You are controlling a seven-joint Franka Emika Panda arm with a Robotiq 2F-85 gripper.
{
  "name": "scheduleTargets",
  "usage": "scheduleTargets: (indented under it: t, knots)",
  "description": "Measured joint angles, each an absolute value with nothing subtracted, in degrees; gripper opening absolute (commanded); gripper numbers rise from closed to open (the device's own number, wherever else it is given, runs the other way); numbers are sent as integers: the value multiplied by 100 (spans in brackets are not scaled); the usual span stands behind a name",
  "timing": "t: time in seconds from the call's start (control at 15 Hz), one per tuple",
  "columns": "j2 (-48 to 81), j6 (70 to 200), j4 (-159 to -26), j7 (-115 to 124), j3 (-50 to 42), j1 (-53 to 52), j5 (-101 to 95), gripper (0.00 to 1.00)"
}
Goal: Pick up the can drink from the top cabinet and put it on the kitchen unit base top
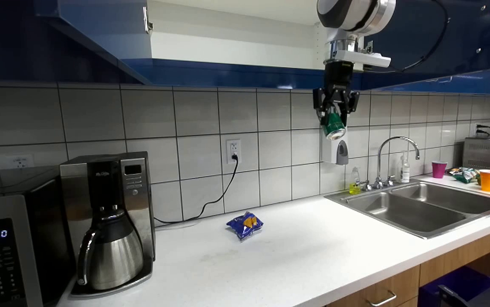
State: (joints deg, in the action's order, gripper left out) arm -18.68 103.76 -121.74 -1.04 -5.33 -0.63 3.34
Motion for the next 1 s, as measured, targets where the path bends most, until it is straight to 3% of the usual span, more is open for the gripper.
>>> scheduleTargets:
  t: [1.0]
  knots:
    - [-1442, 11585, -13150, -382, -503, -64, 309, 39]
